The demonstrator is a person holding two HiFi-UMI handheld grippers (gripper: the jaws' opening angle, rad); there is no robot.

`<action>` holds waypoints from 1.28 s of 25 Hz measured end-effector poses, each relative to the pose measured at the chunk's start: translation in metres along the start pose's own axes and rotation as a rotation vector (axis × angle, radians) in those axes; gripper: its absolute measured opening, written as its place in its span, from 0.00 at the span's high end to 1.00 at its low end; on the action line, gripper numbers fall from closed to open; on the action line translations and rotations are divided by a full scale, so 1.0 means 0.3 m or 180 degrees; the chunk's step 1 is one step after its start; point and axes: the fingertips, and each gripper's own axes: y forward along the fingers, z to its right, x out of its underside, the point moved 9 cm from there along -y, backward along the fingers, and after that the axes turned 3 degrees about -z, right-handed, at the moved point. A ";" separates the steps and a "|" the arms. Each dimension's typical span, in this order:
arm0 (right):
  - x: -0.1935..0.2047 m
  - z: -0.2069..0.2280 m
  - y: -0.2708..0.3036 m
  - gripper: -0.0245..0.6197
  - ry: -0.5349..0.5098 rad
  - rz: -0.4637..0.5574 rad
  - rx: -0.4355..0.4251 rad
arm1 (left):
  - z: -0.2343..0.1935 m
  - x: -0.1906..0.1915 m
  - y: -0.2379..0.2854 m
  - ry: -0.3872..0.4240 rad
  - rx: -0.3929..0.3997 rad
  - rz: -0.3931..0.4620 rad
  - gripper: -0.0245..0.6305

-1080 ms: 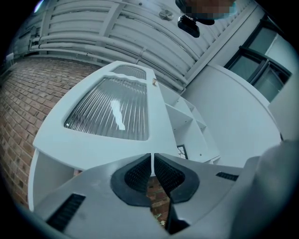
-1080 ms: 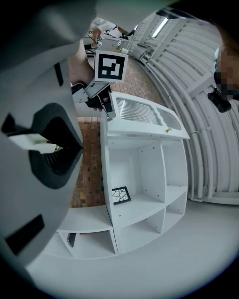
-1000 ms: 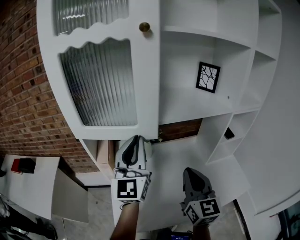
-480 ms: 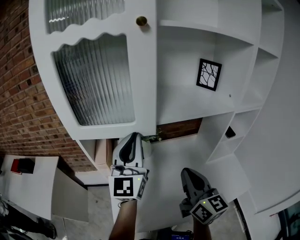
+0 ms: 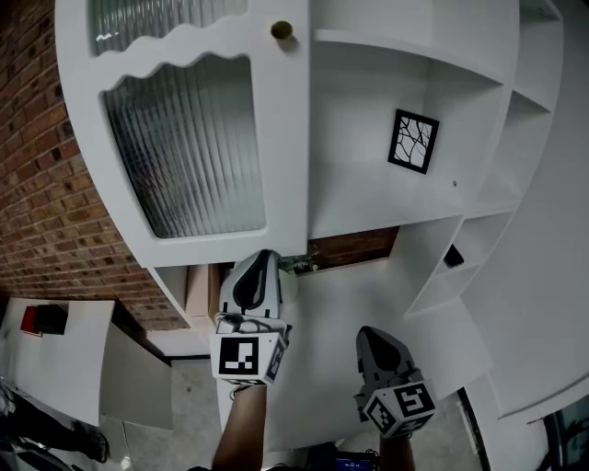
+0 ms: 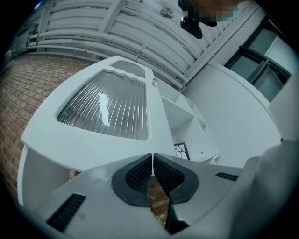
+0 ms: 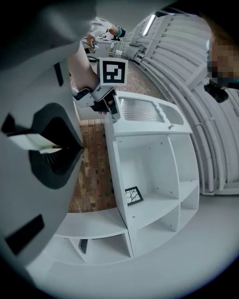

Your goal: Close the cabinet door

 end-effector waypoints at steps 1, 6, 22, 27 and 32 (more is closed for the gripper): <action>0.001 -0.001 -0.002 0.96 0.0011 -0.0006 0.0007 | 0.003 0.000 -0.003 0.0036 0.0008 -0.0041 0.93; -0.002 -0.016 -0.015 0.96 0.0000 -0.0005 -0.0060 | 0.021 0.016 -0.073 0.0052 0.0055 -0.0263 0.93; -0.007 -0.199 -0.142 0.96 -0.0389 0.0052 0.0072 | 0.035 0.075 -0.388 -0.0451 0.0294 -0.0896 0.93; 0.003 -0.249 -0.194 0.96 -0.0415 0.0102 0.0115 | 0.042 0.072 -0.480 -0.0331 0.0255 -0.0979 0.94; 0.013 -0.283 -0.229 0.96 -0.0412 0.0129 0.0147 | 0.041 0.049 -0.526 -0.0352 0.0282 -0.0998 0.94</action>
